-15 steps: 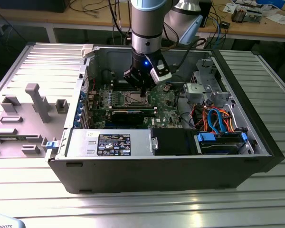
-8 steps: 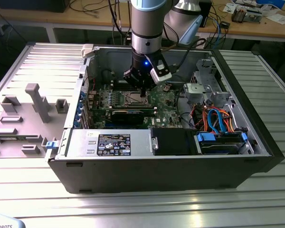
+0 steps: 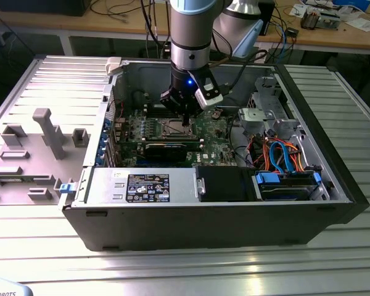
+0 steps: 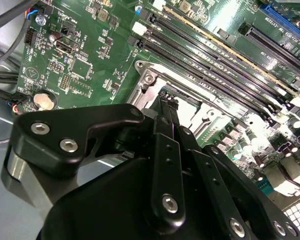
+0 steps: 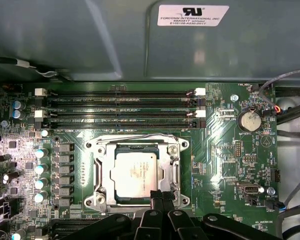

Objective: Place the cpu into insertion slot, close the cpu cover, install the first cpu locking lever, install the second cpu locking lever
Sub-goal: 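Install the second cpu locking lever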

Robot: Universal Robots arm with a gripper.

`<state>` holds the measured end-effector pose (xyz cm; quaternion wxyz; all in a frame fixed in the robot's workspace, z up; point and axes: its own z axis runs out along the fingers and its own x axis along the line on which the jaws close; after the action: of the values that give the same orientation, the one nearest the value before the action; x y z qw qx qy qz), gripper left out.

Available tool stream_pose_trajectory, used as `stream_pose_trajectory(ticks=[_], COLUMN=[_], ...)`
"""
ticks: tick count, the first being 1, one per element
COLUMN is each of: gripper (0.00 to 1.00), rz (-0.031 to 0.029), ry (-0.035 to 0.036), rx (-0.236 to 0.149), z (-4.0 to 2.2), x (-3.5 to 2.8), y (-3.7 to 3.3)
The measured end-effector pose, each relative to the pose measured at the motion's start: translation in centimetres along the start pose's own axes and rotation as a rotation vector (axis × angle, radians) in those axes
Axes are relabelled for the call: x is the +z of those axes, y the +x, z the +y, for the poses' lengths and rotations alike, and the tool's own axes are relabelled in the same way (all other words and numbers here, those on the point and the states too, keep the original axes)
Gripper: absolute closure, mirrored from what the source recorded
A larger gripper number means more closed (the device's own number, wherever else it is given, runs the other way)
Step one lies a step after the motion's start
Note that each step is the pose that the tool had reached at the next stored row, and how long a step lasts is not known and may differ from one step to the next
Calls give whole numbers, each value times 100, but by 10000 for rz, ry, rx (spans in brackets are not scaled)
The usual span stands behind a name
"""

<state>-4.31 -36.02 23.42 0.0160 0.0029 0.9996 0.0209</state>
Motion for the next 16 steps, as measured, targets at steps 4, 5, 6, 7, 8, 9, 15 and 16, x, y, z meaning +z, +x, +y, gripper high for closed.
stream_pose_trajectory(ticks=[4,5,6,7,8,9,15,16], gripper=[89,89,89,89,89,89,89,89], rz=[1,0,1,0,0,0,0,0], ry=[1,1,2,1,0,-1,0,0], rx=[1,0,0,0,0,0,-1,-1], z=[-32,-33,-33,-33,-33,-34,-44,-47], x=[-2,-4,-8,-12,-16,-20,-24,-24], y=[0,0,0,0,-1,-1,-1,-1])
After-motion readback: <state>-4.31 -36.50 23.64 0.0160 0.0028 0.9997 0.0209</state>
